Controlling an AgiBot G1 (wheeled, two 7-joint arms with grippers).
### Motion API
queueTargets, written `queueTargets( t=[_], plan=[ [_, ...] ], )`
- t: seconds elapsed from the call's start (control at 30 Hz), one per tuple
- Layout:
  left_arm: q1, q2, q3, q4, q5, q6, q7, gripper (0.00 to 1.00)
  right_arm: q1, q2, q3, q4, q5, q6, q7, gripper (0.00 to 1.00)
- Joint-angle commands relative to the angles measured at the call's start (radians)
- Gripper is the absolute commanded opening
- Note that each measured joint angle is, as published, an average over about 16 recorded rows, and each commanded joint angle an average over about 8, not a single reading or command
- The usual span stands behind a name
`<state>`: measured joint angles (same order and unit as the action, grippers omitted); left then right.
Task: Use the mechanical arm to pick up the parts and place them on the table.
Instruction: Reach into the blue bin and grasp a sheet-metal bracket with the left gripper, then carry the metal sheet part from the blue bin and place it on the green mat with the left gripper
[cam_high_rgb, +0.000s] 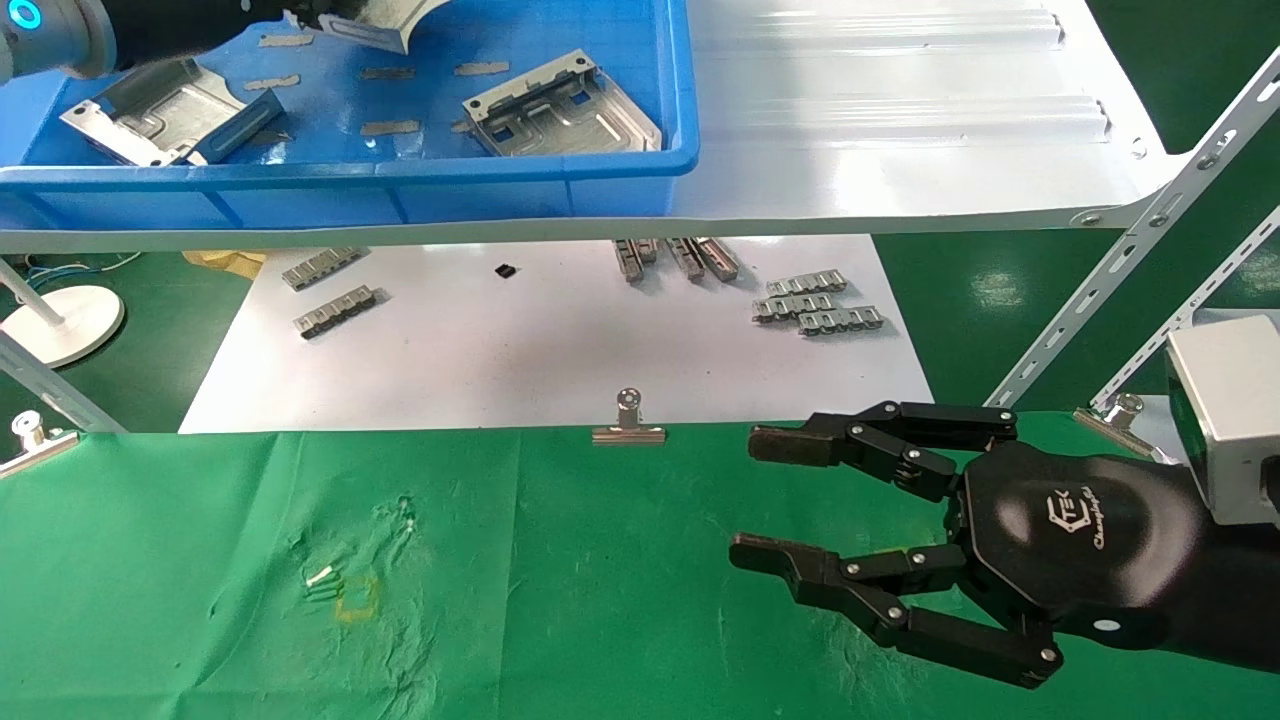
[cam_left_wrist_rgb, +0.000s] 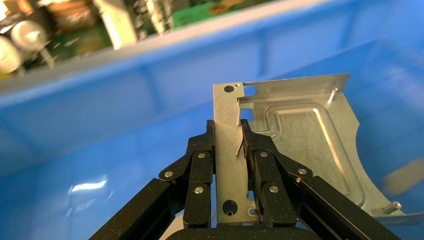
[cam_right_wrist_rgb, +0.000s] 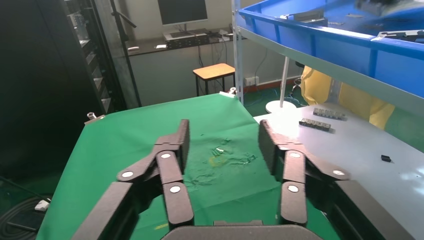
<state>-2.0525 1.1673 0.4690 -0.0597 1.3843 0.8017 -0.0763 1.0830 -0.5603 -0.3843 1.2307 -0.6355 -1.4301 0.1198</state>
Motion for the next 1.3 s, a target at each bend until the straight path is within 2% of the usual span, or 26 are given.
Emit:
queueTargets(
  t=[0.03,0.37,0.53,0.73,1.1,1.3],
  plan=[
    [-0.007,-0.007,-0.008,-0.011,-0.012,0.029,0.007,0.0,0.0,0.0,0.0,0.0,0.0,0.0,0.0,1.0],
    [0.05,-0.143,-0.078,-0.103,-0.142,0.575,0.186,0.0,0.0,0.0,0.0,0.0,0.0,0.0,0.0,1.0],
    [0.082,-0.185,-0.085,-0.114,-0.172,0.755,0.264,0.0,0.0,0.0,0.0,0.0,0.0,0.0,0.0,1.0],
    [0.147,-0.249,-0.069,-0.201,-0.221,0.802,0.312,0.0,0.0,0.0,0.0,0.0,0.0,0.0,0.0,1.0],
    [0.394,-0.477,0.057,-0.603,-0.444,0.797,0.337,0.0,0.0,0.0,0.0,0.0,0.0,0.0,0.0,1.0],
    [0.468,-0.533,0.16,-0.644,-0.409,0.787,0.452,0.0,0.0,0.0,0.0,0.0,0.0,0.0,0.0,1.0]
  ],
)
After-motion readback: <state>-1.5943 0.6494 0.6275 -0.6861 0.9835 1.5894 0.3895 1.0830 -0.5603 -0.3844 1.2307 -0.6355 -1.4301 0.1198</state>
